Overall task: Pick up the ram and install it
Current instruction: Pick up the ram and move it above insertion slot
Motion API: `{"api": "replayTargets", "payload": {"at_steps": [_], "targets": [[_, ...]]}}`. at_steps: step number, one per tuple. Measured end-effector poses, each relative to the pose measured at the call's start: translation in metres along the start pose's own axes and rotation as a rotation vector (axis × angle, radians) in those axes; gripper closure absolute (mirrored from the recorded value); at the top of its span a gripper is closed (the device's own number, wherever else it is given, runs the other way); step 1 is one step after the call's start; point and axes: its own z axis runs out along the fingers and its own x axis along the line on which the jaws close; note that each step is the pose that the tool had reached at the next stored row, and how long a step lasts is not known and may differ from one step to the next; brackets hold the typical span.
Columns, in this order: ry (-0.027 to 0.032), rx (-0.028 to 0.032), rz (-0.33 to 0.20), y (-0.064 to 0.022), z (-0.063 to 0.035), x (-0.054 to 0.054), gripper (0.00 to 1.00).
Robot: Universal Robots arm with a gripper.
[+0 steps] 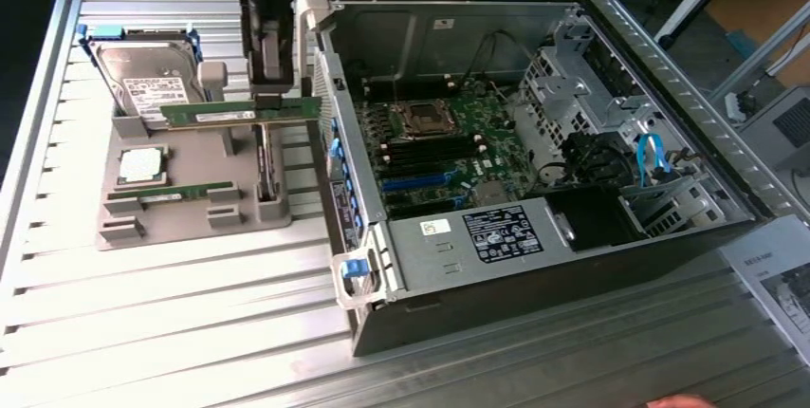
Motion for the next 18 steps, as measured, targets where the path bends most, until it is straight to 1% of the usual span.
{"api": "replayTargets", "payload": {"at_steps": [18], "targets": [[0.0002, -0.0021, -0.002, -0.0573, -0.0026, -0.001, 0.88]]}}
